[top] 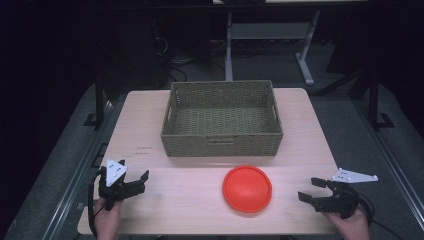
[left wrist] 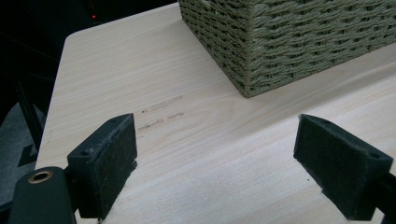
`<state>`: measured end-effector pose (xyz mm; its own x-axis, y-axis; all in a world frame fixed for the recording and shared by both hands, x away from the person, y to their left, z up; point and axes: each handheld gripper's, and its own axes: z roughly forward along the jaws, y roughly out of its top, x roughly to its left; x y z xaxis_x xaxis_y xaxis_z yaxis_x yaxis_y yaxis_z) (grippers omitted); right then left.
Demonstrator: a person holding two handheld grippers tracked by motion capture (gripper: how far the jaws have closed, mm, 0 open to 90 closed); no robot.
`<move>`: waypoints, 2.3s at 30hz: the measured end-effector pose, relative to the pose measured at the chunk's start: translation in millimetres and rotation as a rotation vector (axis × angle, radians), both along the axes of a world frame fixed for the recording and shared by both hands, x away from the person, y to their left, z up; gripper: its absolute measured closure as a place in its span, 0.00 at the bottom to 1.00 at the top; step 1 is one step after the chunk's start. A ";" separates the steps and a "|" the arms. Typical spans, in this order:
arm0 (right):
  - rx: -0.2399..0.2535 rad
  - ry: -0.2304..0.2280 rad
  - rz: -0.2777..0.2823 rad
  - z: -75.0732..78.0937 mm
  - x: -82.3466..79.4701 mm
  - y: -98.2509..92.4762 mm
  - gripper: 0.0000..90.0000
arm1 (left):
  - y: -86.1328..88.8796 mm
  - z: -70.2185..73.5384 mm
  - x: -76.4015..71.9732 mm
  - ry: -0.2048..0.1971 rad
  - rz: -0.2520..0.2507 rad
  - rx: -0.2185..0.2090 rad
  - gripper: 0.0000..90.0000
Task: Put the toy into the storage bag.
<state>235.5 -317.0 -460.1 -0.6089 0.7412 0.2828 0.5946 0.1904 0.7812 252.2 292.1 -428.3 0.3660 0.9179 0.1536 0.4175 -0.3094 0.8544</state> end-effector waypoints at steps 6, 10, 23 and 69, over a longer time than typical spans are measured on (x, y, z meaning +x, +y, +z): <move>-0.020 0.018 0.018 0.4 1.6 10.9 0.15 | 1.6 -1.0 1.6 0.001 -0.005 -0.003 0.14; -0.028 0.009 0.030 5.0 2.6 19.3 0.15 | 3.6 -1.6 2.1 -0.002 0.004 -0.009 0.14; -0.039 0.024 0.076 15.7 12.5 45.0 0.15 | 4.3 -1.7 3.2 -0.003 -0.001 -0.004 0.14; -0.231 0.256 0.221 12.3 81.4 117.6 0.22 | 3.6 0.3 1.5 -0.012 -0.011 0.003 0.14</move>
